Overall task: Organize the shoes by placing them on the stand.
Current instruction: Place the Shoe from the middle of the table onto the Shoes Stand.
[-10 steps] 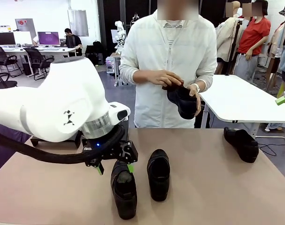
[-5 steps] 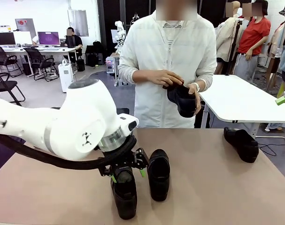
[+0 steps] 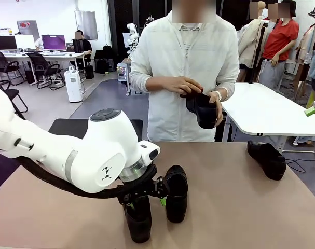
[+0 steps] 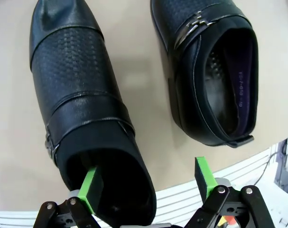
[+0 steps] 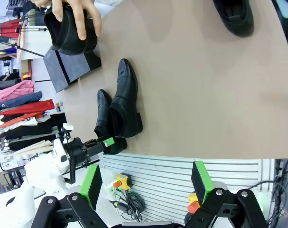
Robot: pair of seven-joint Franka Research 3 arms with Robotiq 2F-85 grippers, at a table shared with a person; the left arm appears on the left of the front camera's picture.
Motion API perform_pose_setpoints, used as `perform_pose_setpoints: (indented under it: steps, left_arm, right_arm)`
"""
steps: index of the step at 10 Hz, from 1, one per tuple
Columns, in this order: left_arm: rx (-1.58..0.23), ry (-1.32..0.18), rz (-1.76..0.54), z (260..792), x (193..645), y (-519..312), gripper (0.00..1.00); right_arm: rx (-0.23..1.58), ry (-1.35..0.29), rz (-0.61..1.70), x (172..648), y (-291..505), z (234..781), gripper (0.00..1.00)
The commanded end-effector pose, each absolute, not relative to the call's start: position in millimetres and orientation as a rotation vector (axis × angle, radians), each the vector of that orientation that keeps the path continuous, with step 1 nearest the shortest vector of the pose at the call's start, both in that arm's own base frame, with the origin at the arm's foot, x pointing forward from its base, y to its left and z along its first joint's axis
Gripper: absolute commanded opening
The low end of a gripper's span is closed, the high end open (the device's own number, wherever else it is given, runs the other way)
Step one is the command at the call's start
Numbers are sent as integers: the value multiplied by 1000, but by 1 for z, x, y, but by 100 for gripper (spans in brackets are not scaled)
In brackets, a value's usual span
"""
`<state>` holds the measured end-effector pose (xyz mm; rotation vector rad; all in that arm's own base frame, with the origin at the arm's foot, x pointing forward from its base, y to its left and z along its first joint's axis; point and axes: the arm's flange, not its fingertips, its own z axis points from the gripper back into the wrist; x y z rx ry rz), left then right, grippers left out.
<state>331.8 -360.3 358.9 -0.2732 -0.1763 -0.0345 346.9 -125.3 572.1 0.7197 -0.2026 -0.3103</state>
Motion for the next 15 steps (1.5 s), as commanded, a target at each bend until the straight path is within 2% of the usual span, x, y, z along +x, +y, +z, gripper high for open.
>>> perform_pose_setpoints:
  steps: [1,2,3,4,12,15]
  left_arm:
    - [-260,-210,-16,352,341,-373,100]
    - [-252,-235,-16,351,342,-374,65]
    - [-245,-231,-13,350,342,-374,6]
    - [-235,-231,-8,350,342,-374,0]
    - [-152,-200,2,353,338,-366,0]
    - [-168,-225,-52,380,332,-352,0]
  right_arm:
    - [732,-207,-301,348,-126,574,100]
    - [732,-207,-301,348,-126,574,100]
    - [732,-207,-301,348,-126,574,100]
    - [732,-207,-301,348,-126,574,100]
    - [732,-207,-301,348,-126,574,100]
    - [732,-207,-301,348,-126,574,100]
